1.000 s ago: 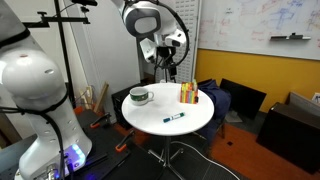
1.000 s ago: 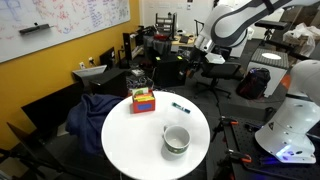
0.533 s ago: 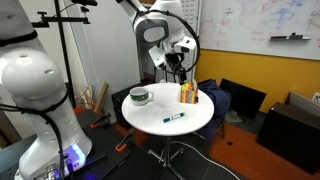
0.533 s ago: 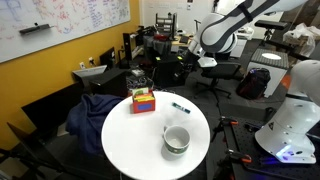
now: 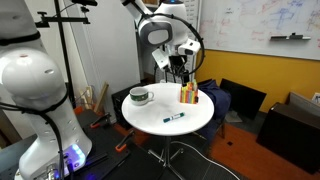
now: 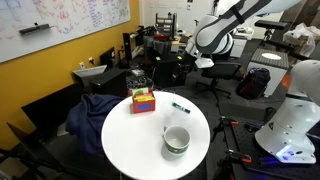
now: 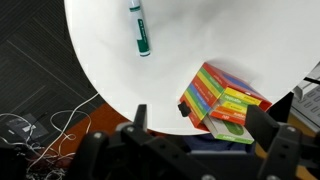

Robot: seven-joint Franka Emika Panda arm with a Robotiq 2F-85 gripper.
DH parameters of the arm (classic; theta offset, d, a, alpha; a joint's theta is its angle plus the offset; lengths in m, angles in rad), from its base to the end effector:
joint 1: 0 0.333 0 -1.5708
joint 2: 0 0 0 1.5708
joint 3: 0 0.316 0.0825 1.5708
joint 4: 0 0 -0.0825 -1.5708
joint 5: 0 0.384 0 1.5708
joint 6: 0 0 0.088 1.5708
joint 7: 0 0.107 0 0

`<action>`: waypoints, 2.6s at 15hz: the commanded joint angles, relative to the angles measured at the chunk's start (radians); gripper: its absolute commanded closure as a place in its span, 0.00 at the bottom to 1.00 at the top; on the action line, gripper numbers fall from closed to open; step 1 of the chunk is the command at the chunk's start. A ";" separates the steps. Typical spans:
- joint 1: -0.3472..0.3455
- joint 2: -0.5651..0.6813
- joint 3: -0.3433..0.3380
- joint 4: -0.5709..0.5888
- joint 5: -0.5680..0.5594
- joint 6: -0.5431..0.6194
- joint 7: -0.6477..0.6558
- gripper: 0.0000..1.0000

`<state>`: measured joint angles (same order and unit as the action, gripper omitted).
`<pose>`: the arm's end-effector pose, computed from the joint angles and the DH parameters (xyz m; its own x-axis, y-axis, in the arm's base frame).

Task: Pick the marker and put it in the cup

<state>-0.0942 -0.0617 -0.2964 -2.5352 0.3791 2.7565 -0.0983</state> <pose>0.4359 -0.1956 0.3216 0.7664 -0.5905 0.2528 -0.5483 -0.8064 -0.2214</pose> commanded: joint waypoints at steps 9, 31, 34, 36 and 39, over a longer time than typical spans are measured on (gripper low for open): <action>0.003 0.097 0.004 0.005 -0.009 0.020 0.032 0.00; -0.002 0.426 0.047 0.153 0.046 0.114 0.039 0.00; -0.004 0.467 0.046 0.180 0.044 0.105 0.037 0.00; -0.063 0.483 0.096 0.190 -0.032 0.105 0.086 0.00; -0.090 0.510 0.120 0.211 -0.075 0.096 0.103 0.00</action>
<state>-0.1458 0.4177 -0.2096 -2.3604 0.3492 2.8592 -0.0319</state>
